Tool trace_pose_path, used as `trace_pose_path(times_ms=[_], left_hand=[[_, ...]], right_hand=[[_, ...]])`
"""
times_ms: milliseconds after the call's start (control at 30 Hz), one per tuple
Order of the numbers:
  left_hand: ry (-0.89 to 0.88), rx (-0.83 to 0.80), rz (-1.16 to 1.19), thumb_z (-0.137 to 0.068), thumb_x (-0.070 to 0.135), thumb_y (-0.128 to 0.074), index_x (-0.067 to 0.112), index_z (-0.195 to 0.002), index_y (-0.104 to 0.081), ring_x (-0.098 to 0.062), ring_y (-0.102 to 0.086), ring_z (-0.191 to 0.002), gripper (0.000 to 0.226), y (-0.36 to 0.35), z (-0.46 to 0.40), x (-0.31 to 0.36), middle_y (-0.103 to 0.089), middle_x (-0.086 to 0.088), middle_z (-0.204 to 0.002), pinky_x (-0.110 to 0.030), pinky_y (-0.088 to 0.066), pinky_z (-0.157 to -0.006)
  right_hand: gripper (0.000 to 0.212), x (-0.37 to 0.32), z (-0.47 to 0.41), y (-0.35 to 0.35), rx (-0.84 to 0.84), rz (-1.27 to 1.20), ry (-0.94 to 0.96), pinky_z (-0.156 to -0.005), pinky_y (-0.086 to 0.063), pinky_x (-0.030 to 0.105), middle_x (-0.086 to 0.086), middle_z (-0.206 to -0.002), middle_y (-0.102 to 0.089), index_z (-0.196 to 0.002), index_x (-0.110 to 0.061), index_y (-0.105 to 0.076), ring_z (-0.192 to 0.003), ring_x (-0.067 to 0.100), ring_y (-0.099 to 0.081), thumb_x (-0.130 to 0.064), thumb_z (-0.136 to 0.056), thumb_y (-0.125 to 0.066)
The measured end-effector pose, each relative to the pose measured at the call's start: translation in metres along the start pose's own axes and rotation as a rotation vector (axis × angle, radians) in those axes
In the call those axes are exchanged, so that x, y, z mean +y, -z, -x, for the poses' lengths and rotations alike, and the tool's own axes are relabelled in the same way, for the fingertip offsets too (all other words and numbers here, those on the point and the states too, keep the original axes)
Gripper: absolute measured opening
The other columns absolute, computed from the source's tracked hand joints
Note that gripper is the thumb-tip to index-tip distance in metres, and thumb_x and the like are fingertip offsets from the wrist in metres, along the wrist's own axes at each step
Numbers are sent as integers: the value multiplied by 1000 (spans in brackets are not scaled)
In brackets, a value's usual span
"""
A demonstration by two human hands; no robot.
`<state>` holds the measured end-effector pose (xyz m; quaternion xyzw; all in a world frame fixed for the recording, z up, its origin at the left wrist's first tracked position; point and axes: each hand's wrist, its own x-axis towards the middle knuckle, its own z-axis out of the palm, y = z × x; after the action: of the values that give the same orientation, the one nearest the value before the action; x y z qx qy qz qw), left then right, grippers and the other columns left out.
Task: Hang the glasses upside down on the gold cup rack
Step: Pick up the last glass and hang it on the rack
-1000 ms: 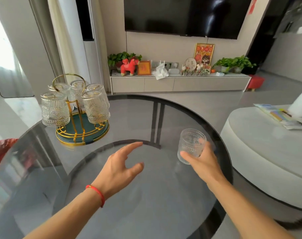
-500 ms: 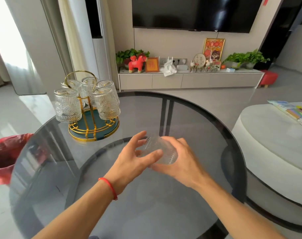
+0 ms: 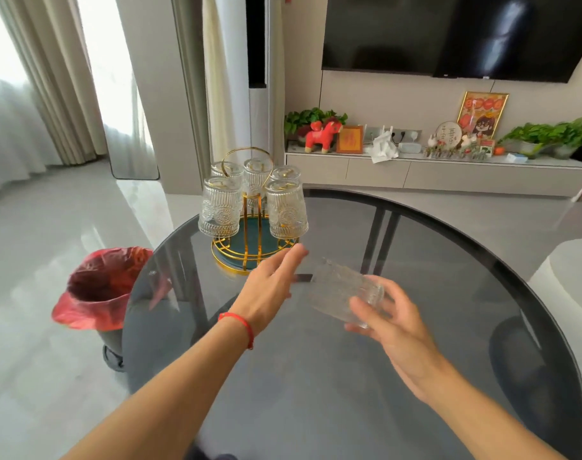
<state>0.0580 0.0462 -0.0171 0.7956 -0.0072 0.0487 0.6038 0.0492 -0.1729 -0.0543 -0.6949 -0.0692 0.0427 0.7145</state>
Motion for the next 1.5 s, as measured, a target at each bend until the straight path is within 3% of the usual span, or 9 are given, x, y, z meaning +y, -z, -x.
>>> trace_pose_path(times_ms=[100, 200, 333, 567, 700, 833, 1133, 1300, 1500], left_hand=[[-167, 179, -542, -95, 34, -60, 20, -126, -68, -21, -57, -124, 35, 33, -16, -24, -64, -5, -137, -26, -41, -100], [-83, 68, -756, -89, 25, -66, 24, -145, -51, -29, -31, -148, 58, 43, -25, -49, -40, -6, -159, -42, -29, -121], [-97, 47, -855, -83, 20, -63, 19, -144, -48, -28, -32, -141, 62, 44, -29, -63, -46, -5, -151, -43, -38, -110], [-62, 30, -951, -86, 20, -60, 14, -149, -39, -29, -20, -150, 66, 38, -29, -64, -36, -6, -159, -46, -39, -114], [-54, 0, -967, -88, 22, -59, 12, -151, -35, -29, -14, -152, 68, 39, -29, -62, -32, -7, -161, -48, -35, -117], [-53, -28, -944, -89, 21, -60, 11, -153, -31, -28, -10, -154, 71, 43, -28, -66, -26, -6, -164, -49, -33, -119], [-52, -48, -937, -90, 21, -58, 13, -157, -21, -29, -2, -155, 76, 45, -31, -72, -15, -7, -168, -52, -29, -121], [-53, -33, -927, -90, 20, -59, 12, -154, -28, -28, -7, -154, 72, 45, -30, -69, -22, -6, -166, -52, -33, -119], [-44, -17, -920, -90, 21, -59, 12, -153, -30, -27, -10, -154, 70, 44, -29, -65, -27, -5, -164, -50, -36, -117]], right_hand=[[55, -15, -16, -13, 39, 321, 157, -100, -57, 49, -7, -125, -72, -128, -45, -61, -113, 19, -71, -37, -81, -87], [59, -40, -35, -34, 42, 451, 318, -104, -54, 51, -13, -132, -67, -135, -49, -58, -124, 17, -64, -42, -83, -84], [69, -82, -63, -73, 75, 531, 503, -99, -57, 44, -23, -129, -65, -143, -41, -53, -120, -2, -60, -51, -81, -80], [62, -125, -102, -126, 94, 704, 587, -112, -45, 42, -3, -145, -63, -141, -23, -58, -135, 19, -54, -48, -88, -77], [58, -135, -112, -141, 104, 740, 610, -108, -47, 45, 1, -143, -65, -140, -21, -59, -131, 25, -57, -48, -91, -73], [54, -137, -114, -147, 115, 762, 648, -104, -49, 47, 2, -139, -67, -137, -20, -63, -125, 26, -59, -49, -92, -71], [56, -132, -131, -156, 147, 763, 652, -112, -42, 45, 3, -142, -65, -141, -18, -61, -135, 25, -53, -45, -94, -71], [59, -118, -148, -166, 103, 859, 591, -109, -36, 36, 6, -143, -64, -144, -18, -59, -136, 29, -50, -46, -94, -71], [62, -96, -161, -175, 91, 1058, 548, -101, -35, 44, 3, -140, -67, -145, -27, -59, -132, 31, -49, -58, -93, -65]])
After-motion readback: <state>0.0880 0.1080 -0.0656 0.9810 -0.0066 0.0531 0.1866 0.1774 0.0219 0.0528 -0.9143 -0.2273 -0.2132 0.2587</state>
